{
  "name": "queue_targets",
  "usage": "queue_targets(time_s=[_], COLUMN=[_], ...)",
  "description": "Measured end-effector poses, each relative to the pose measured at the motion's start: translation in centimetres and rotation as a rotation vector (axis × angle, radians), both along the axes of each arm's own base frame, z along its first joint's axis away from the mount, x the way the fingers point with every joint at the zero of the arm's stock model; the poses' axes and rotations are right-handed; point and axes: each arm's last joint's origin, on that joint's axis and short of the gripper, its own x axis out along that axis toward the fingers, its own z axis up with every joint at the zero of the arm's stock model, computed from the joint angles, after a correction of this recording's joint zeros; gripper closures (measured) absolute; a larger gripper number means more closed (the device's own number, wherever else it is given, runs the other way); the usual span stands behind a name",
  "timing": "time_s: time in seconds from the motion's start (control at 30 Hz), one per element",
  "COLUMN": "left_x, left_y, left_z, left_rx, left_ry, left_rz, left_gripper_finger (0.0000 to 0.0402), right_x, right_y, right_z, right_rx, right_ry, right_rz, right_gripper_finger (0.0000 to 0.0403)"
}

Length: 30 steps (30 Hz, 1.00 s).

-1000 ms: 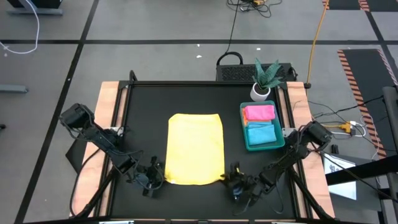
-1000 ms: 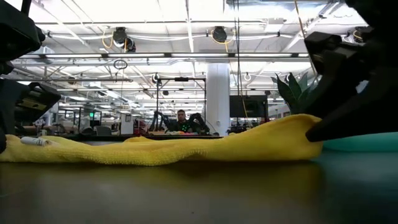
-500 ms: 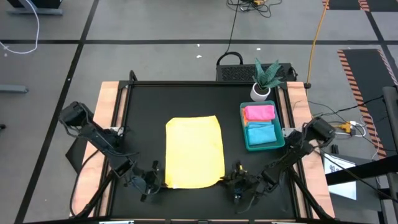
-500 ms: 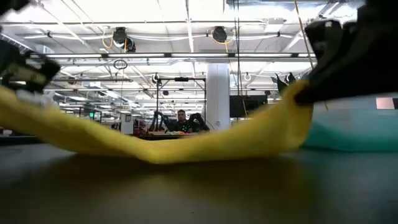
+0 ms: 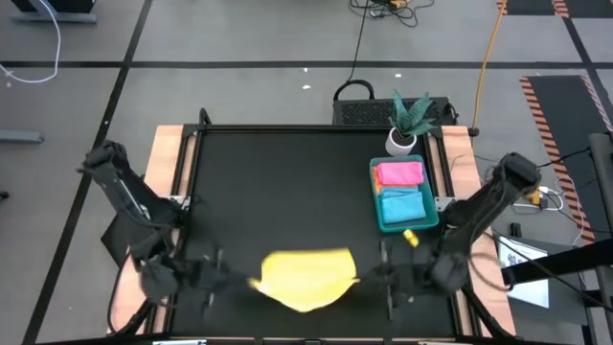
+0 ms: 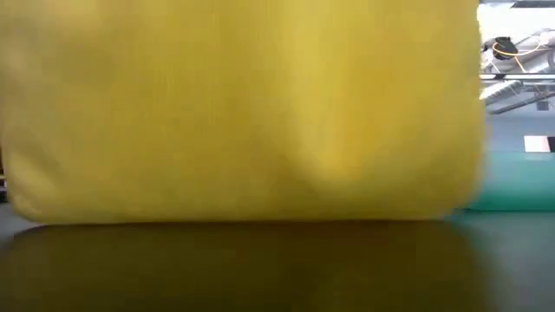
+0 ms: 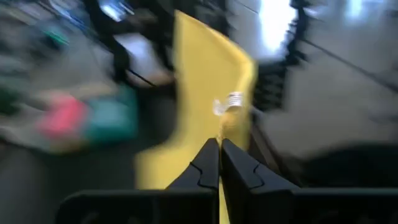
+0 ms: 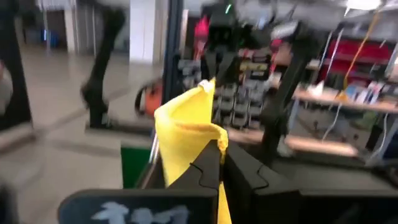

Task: Fold microfiber towels
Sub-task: Fold the yellow microfiber cloth

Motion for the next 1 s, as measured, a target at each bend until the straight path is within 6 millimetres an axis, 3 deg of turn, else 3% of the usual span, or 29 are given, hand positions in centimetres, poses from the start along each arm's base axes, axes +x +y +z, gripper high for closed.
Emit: queue_targets(time_s=[0.07,0.17,0.3,0.43,0.53,0.73,0.87,1.0], left_x=[-0.3,-0.5,0.2,1.2,1.8,2.0,2.3,2.9], left_y=[0.9,2.9,6.7,10.4,12.6,16.1,17.5,17.8], left_z=[2.0,3.6,2.7,-0.6,-4.0,-9.5,-10.6,-10.4], left_rx=[0.072,0.214,0.348,0.359,0.376,0.4,0.444,0.432], left_ry=[-0.073,-0.13,-0.052,0.084,0.172,0.255,0.263,0.278], left_rz=[0.109,0.299,0.486,0.65,0.736,0.839,0.86,0.77], left_gripper_finger=[0.0397,0.0395,0.0397,0.0395,0.0398,0.0392,0.0396,0.0389], right_x=[-0.4,-0.7,0.1,1.9,3.2,3.3,2.7,2.3], right_y=[-1.3,-3.8,-7.2,-10.6,-13.5,-18.1,-19.3,-19.1], right_z=[1.7,3.4,3.2,1.1,-1.7,-7.3,-9.3,-10.0], right_rx=[0.0,-0.046,-0.134,-0.131,-0.109,-0.129,-0.117,-0.1], right_ry=[-0.046,-0.058,0.042,0.181,0.274,0.374,0.336,0.311], right_rz=[-0.035,-0.227,-0.49,-0.582,-0.639,-0.765,-0.8,-0.715], right_gripper_finger=[0.0402,0.0402,0.0402,0.0402,0.0402,0.0403,0.0403,0.0403])
